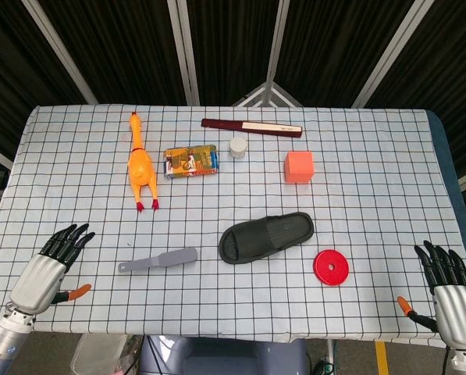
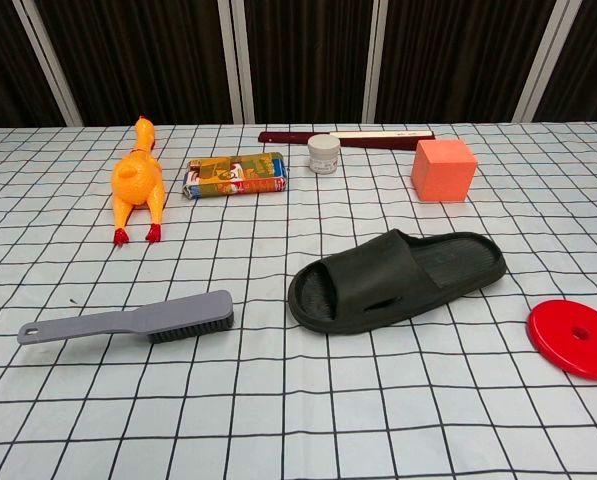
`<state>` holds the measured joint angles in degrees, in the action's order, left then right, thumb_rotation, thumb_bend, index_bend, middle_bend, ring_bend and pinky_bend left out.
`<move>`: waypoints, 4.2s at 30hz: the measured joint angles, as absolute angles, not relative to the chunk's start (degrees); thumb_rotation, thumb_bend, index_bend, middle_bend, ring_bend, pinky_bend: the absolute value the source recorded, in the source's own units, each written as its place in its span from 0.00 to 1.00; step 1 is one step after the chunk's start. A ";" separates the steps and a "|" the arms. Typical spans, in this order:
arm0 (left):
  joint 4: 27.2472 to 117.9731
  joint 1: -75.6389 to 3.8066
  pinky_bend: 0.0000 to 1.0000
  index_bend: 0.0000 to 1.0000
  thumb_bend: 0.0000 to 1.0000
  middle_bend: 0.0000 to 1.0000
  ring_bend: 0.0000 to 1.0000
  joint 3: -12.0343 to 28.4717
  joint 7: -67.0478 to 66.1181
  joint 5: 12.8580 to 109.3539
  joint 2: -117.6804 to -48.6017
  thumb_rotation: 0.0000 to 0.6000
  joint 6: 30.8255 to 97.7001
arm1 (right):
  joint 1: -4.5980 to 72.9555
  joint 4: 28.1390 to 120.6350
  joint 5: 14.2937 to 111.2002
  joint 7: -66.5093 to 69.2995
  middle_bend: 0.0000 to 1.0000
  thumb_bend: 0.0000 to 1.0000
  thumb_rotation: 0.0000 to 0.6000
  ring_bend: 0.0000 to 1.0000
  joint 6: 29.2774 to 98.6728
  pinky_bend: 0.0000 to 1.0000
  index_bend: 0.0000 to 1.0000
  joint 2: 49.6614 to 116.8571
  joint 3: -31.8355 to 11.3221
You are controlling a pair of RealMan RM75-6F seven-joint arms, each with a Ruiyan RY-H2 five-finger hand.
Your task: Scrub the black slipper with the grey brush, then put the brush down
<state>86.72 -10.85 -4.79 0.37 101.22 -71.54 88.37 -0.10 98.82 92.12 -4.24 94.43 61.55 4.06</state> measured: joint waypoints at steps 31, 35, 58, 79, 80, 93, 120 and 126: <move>80.41 -11.05 0.35 0.17 0.06 0.33 0.27 0.21 -24.14 93.49 -103.96 1.00 84.48 | 1.60 98.55 96.26 7.99 0.00 0.31 0.87 0.00 89.92 0.01 0.00 57.38 4.56; 76.74 -11.68 0.35 0.19 0.07 0.33 0.27 1.65 -26.21 92.17 -109.24 1.00 83.40 | 2.03 98.08 96.94 9.47 0.00 0.31 0.87 0.00 89.06 0.01 0.00 56.96 4.84; 68.83 -17.56 0.36 0.26 0.14 0.42 0.34 7.08 -25.99 86.20 -118.49 1.00 76.51 | 1.61 97.64 96.89 10.78 0.00 0.31 0.87 0.00 89.03 0.01 0.00 56.19 4.52; 69.34 -18.14 0.43 0.33 0.21 0.48 0.40 6.41 -26.41 85.45 -118.02 1.00 77.16 | 1.23 98.35 96.89 9.96 0.00 0.31 0.87 0.00 88.79 0.01 0.00 56.06 4.33; 69.48 -18.14 0.43 0.34 0.22 0.49 0.41 6.23 -26.37 85.68 -117.95 1.00 77.39 | 1.19 98.38 96.90 9.90 0.00 0.31 0.87 0.00 88.83 0.01 0.00 56.06 4.31; 70.96 -18.48 0.47 0.37 0.32 0.52 0.45 5.85 -26.59 85.15 -117.45 1.00 77.22 | 0.85 98.61 97.09 9.50 0.00 0.31 0.87 0.00 89.01 0.01 0.00 55.96 4.26; 72.04 -20.69 0.60 0.48 0.49 0.63 0.55 9.34 -25.76 84.10 -115.56 1.00 77.71 | 1.27 98.68 97.97 8.45 0.00 0.39 0.87 0.00 88.38 0.07 0.00 56.81 3.80; 77.16 -22.56 0.60 0.48 0.49 0.63 0.55 11.56 -26.71 83.93 -112.84 1.00 76.47 | 3.63 98.63 100.45 4.24 0.00 0.62 0.87 0.00 84.77 0.12 0.00 57.85 3.94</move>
<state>77.16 -22.56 11.56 -26.71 83.93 -112.84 76.47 3.63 98.63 100.45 4.24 84.77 57.85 3.94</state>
